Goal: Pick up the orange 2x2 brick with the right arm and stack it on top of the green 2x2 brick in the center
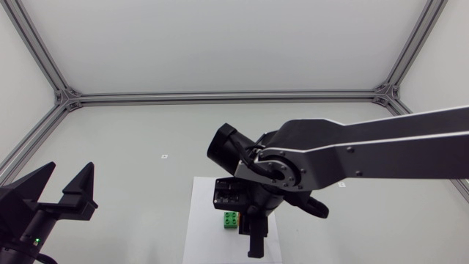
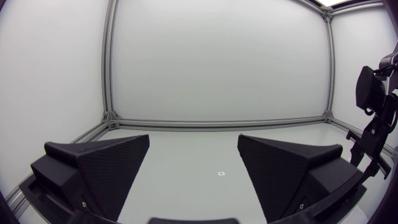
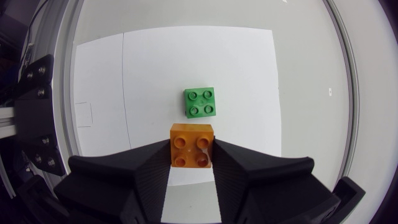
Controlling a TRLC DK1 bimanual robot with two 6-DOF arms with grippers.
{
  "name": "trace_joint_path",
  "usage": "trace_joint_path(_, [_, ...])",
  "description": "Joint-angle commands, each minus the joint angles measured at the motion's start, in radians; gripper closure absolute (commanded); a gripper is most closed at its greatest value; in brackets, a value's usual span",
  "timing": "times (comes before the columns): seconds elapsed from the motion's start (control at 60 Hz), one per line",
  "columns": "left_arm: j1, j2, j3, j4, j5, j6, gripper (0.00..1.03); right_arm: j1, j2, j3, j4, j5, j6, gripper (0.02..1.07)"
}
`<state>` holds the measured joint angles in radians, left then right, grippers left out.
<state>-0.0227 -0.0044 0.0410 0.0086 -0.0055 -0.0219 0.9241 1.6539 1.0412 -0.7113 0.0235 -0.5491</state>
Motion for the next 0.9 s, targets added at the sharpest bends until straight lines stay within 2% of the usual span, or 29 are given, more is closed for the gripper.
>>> trace_joint_path(0.0, [0.003,-0.008,-0.041,-0.015,0.004,0.013,0.04,0.012,0.047,0.034,0.01,-0.004,-0.04,0.89])
trace_joint_path(0.433, [0.003,-0.008,-0.041,-0.015,0.004,0.013,0.04,0.016,0.153,0.114,0.006,-0.004,-0.13,0.92])
trace_joint_path(0.883, [0.003,-0.008,-0.041,-0.013,0.004,0.013,0.04,0.016,0.211,0.171,-0.03,-0.01,-0.144,0.92])
